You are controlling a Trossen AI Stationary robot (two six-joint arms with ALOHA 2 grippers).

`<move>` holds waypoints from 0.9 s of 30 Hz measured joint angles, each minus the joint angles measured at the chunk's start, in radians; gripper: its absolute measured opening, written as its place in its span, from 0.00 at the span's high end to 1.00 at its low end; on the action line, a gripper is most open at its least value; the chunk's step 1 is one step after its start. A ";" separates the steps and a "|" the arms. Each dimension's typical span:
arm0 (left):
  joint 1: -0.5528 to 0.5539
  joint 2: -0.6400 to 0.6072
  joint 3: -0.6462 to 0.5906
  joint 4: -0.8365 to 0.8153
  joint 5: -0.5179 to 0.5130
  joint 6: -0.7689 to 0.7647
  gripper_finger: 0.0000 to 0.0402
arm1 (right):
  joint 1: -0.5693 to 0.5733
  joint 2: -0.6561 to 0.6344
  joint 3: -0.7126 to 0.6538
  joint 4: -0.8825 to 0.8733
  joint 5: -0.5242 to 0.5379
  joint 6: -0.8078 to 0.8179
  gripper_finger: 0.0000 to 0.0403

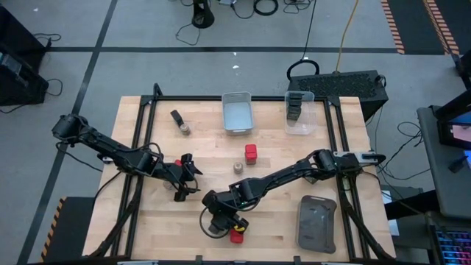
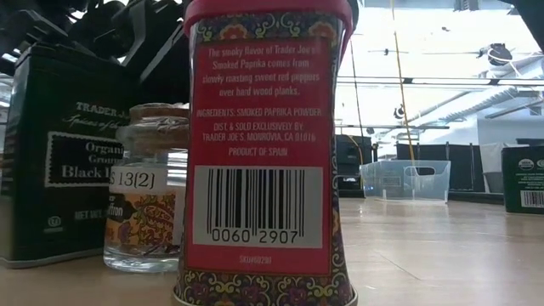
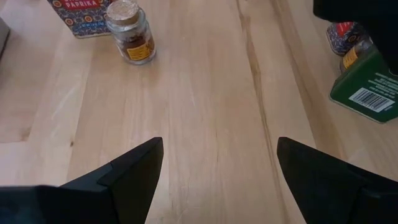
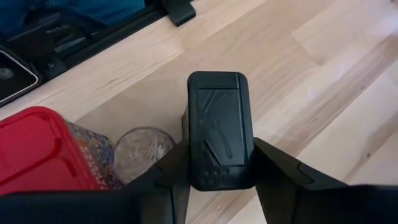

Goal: Sort spices by type
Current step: Put the black seasoning can into the transparent bin

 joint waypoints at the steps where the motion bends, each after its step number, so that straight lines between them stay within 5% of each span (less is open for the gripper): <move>1: 0.000 0.000 0.000 0.000 0.000 0.000 0.20 | 0.000 0.000 0.000 0.001 0.000 -0.001 0.67; 13: 0.000 0.000 0.000 -0.004 0.000 0.001 0.20 | -0.001 -0.001 0.082 -0.054 -0.002 0.006 0.68; 27: 0.000 0.000 0.000 0.011 -0.001 0.017 0.20 | -0.108 -0.003 0.368 -0.544 -0.003 0.010 0.69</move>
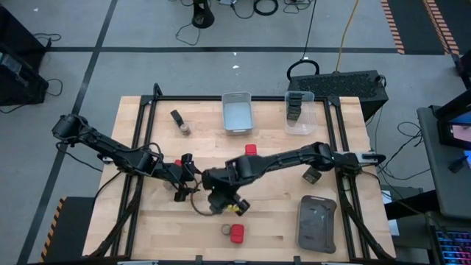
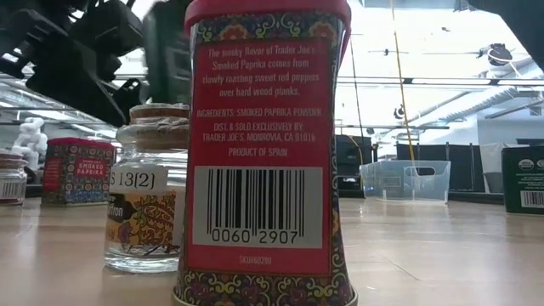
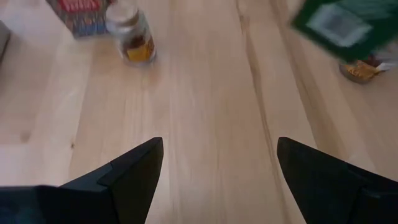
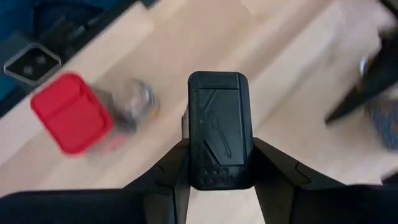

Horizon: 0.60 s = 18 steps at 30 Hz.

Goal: Sort spices by type
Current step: Put the black seasoning can into the transparent bin

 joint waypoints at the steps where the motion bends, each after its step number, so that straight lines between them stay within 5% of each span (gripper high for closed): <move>1: 0.000 0.000 0.000 0.012 -0.002 0.014 0.20 | -0.011 0.000 0.009 -0.031 0.001 0.000 0.69; 18: 0.128 0.000 0.012 0.236 -0.037 0.303 0.21 | -0.272 -0.235 0.026 -0.289 0.034 -0.027 0.69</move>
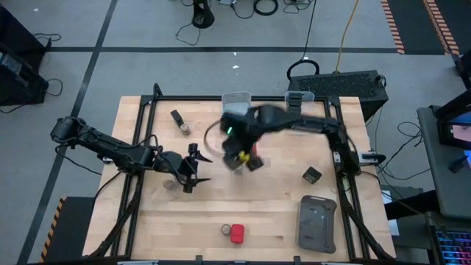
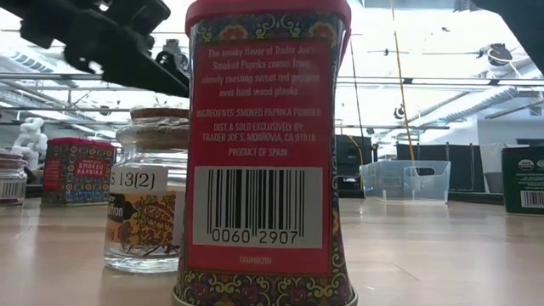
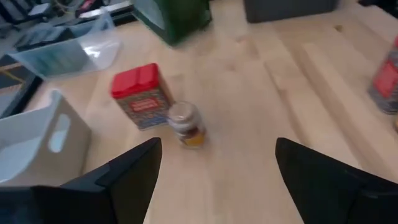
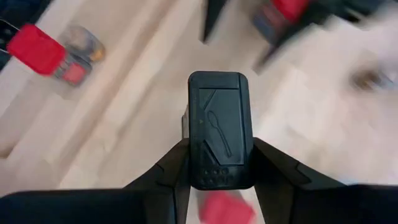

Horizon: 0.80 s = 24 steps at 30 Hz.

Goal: Sort spices by type
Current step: Put the black seasoning can into the transparent bin

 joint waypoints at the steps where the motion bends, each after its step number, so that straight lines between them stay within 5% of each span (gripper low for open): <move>1: 0.015 0.000 0.005 0.001 0.002 0.004 0.21 | -0.022 -0.021 0.000 -0.017 0.000 -0.001 0.69; 14: 0.178 0.000 0.022 0.061 0.096 0.044 0.21 | -0.351 -0.229 -0.050 -0.211 0.073 0.000 0.69; 18: 0.212 0.000 0.022 0.063 0.124 0.045 0.21 | -0.449 -0.350 -0.194 -0.146 0.068 -0.004 0.69; 24: 0.229 0.000 0.022 0.053 0.154 0.025 0.21 | -0.556 -0.592 -0.592 0.082 0.072 -0.007 0.69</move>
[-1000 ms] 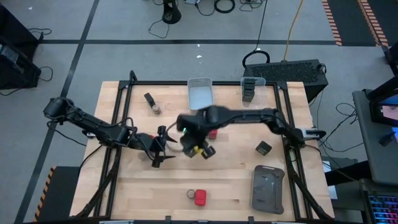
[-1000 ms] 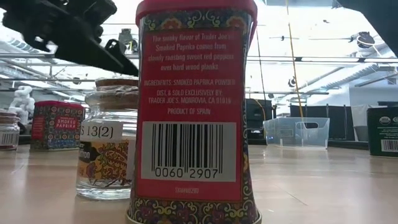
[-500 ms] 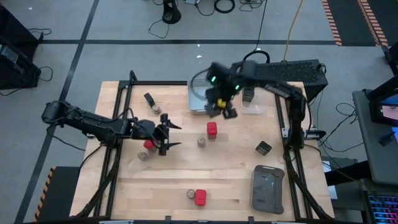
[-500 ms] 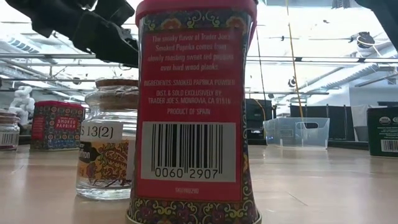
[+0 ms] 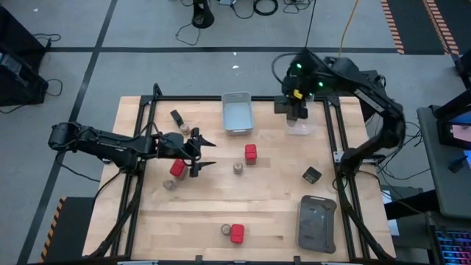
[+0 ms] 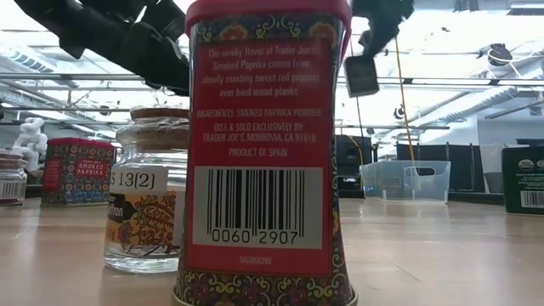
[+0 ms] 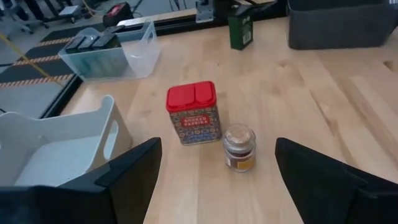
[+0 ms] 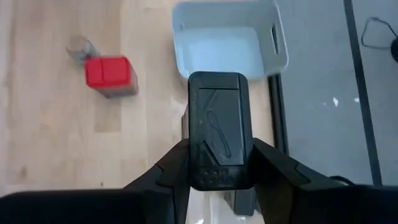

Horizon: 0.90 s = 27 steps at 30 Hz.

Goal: Sort spices by type
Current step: Put the black seasoning can into the transparent bin

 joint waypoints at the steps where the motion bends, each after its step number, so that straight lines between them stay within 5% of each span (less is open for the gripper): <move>1: -0.001 0.000 0.000 -0.009 0.001 0.000 0.21 | -0.013 -0.037 -0.070 0.040 0.001 -0.001 0.69; 12: -0.003 0.001 -0.017 0.000 0.030 -0.046 0.21 | -0.115 -0.290 -0.559 0.320 0.012 -0.080 0.69; 27: -0.003 0.001 -0.018 0.005 0.030 -0.051 0.21 | -0.202 -0.308 -0.763 0.514 0.056 -0.184 0.69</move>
